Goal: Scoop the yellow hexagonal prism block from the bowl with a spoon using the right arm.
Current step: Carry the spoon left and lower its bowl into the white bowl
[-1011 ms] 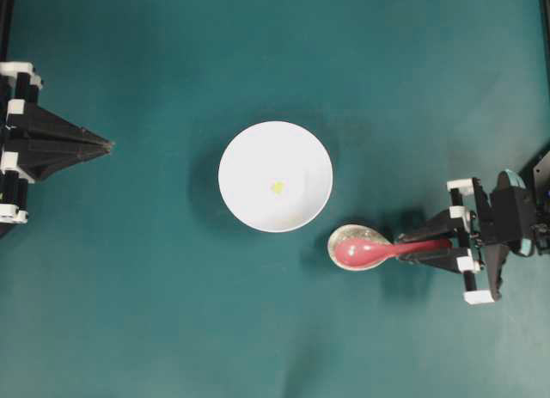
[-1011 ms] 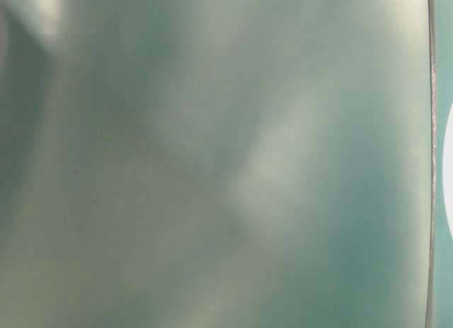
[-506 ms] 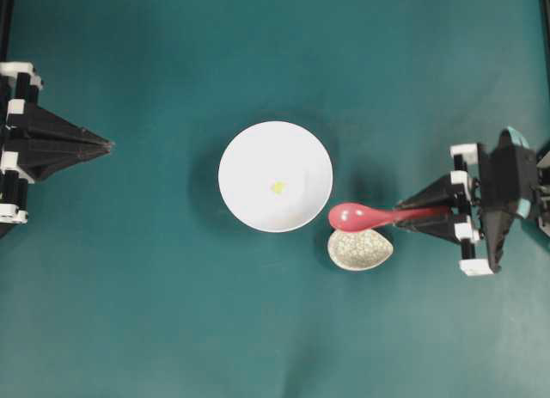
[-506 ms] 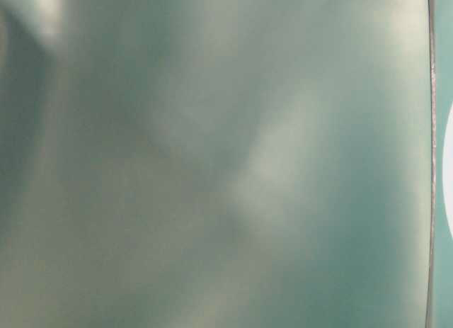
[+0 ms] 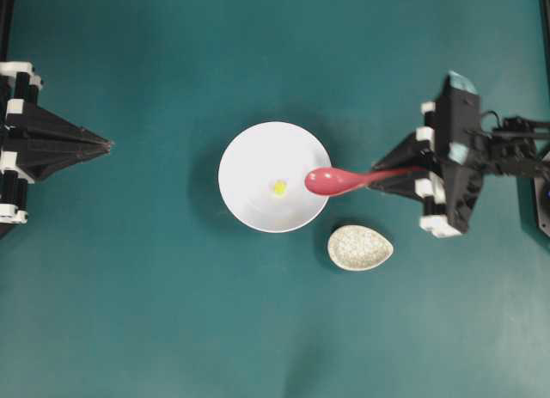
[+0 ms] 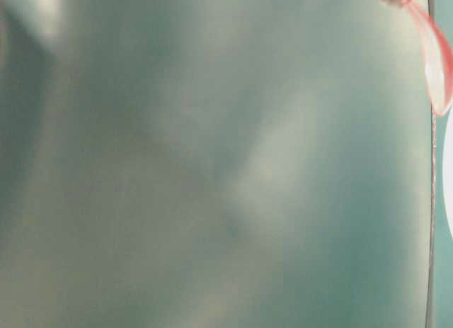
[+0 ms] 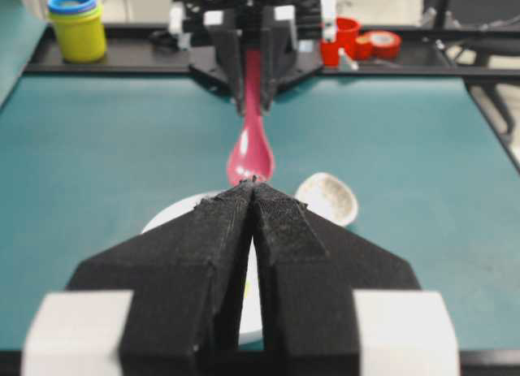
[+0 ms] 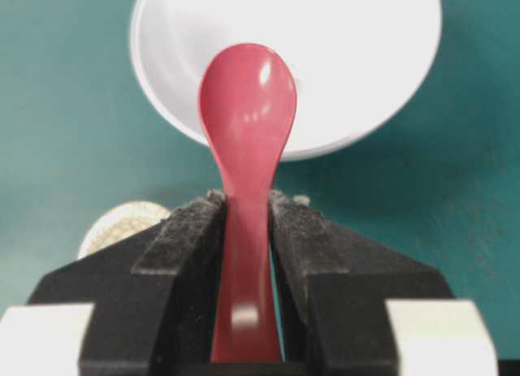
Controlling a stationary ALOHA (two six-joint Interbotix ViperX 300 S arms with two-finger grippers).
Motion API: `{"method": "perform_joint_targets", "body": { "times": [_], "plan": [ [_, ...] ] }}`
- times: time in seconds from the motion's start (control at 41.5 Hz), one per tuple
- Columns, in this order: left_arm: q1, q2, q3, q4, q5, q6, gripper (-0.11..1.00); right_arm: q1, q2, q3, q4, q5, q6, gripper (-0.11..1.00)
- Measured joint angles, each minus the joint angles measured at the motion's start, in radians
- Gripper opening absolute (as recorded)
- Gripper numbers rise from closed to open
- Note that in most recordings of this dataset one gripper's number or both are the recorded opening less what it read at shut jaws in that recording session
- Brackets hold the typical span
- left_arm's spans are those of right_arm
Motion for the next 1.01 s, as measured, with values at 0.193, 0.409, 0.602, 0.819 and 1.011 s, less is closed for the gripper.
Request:
{"method": "perform_joint_targets", "body": {
  "times": [0.193,0.409,0.602,0.819,1.011],
  "plan": [
    [0.000,-0.002,0.000,0.000,-0.005,-0.003,0.01,-0.067,0.066,-0.123,-0.011,0.207,0.003,0.24],
    [-0.002,0.000,0.000,0.000,-0.003,-0.003,0.01,-0.112,0.161,-0.265,-0.017,0.414,0.009,0.24],
    [0.000,0.000,0.000,0.000,-0.002,-0.003,0.01,-0.135,0.247,-0.374,-0.026,0.549,0.012,0.24],
    [0.000,0.000,0.000,0.000,0.000,-0.003,0.01,-0.137,0.331,-0.476,-0.055,0.637,0.031,0.24],
    [0.000,0.000,0.000,0.000,-0.002,-0.003,0.01,-0.135,0.354,-0.503,-0.109,0.681,0.087,0.24]
  ]
}}
